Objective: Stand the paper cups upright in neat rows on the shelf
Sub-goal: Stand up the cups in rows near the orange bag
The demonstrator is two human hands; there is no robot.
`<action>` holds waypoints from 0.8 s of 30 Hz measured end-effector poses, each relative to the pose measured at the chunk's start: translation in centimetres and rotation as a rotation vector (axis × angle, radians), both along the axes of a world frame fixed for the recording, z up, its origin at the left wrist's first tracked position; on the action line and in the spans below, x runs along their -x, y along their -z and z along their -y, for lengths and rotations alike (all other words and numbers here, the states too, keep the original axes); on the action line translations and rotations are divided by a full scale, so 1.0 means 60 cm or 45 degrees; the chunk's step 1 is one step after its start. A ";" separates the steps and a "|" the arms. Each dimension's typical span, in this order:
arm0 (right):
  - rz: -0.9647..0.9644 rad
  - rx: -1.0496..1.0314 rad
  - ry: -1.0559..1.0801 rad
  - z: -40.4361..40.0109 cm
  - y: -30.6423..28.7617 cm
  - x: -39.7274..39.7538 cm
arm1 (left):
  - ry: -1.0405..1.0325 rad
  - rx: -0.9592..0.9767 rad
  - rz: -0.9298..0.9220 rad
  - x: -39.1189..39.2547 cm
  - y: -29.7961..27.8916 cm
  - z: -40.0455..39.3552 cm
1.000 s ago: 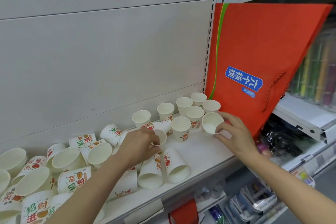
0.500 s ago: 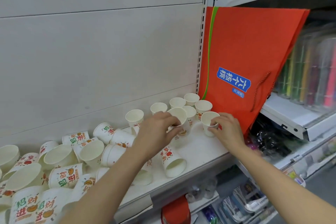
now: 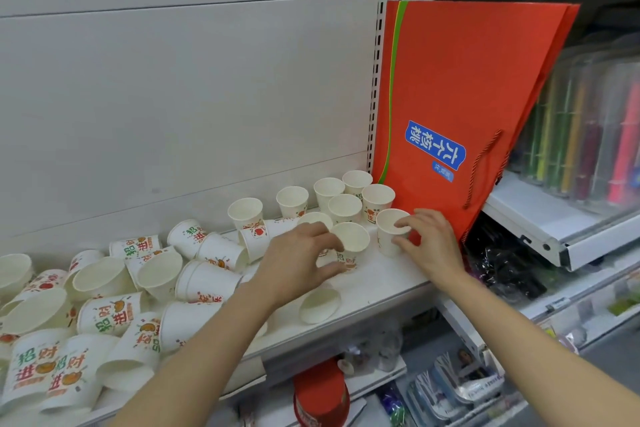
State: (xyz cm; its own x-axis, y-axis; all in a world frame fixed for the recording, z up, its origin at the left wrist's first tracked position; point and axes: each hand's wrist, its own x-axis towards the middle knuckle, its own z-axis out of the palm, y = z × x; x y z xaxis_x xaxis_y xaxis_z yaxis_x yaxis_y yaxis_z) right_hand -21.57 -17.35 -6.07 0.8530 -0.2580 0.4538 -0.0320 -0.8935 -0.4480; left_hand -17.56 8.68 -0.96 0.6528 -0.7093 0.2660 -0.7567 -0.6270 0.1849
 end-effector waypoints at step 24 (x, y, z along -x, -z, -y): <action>0.456 0.366 -0.711 -0.123 0.025 0.073 | -0.838 0.580 -0.293 -0.021 0.017 -0.064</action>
